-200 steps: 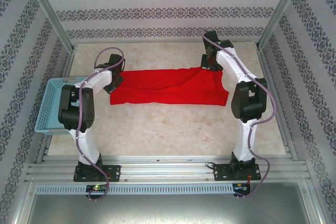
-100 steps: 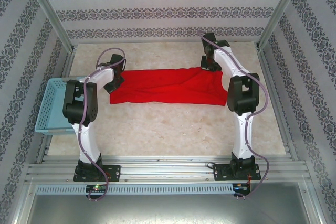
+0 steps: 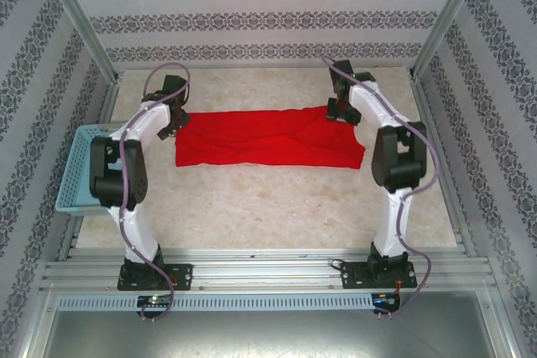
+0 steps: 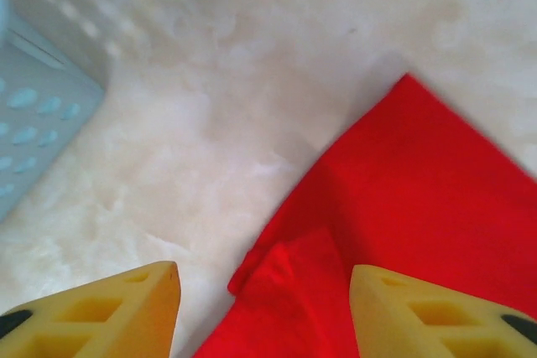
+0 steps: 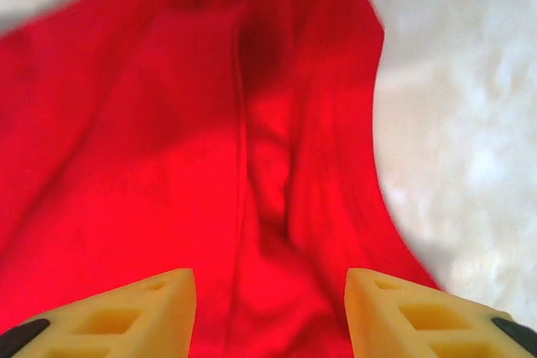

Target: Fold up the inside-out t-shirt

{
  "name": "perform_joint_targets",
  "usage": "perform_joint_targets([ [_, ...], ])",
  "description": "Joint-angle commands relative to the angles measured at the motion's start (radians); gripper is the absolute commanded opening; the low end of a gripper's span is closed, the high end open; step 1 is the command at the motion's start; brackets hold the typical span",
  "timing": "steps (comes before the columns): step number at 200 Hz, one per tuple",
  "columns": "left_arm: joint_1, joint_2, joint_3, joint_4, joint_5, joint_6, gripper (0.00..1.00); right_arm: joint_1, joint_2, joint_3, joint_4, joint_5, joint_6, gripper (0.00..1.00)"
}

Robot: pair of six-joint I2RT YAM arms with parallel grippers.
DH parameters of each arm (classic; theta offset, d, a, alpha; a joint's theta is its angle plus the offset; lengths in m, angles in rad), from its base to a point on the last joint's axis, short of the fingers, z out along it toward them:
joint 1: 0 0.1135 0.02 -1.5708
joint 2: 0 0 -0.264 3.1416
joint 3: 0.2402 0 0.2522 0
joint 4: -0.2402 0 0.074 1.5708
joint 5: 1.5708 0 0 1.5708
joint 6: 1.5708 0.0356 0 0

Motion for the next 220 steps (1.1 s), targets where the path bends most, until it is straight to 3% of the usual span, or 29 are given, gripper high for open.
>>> perform_joint_targets([
  [1,-0.024,-0.13,-0.089,-0.004,0.034,0.065,0.61,0.04,-0.144,-0.174,0.111,-0.092,0.049,0.51],
  [25,-0.057,-0.22,-0.222,0.057,0.081,0.072,0.62,0.054,-0.17,-0.29,0.182,-0.138,0.084,0.51],
  [74,-0.126,-0.284,-0.381,0.148,0.127,0.061,0.63,0.064,-0.106,-0.309,0.219,-0.164,0.128,0.5],
  [162,-0.161,-0.258,-0.449,0.196,0.141,0.06,0.64,0.063,-0.006,-0.242,0.209,-0.144,0.137,0.5],
  [220,-0.166,-0.262,-0.462,0.203,0.143,0.066,0.65,0.063,0.01,-0.166,0.181,-0.091,0.121,0.13],
])
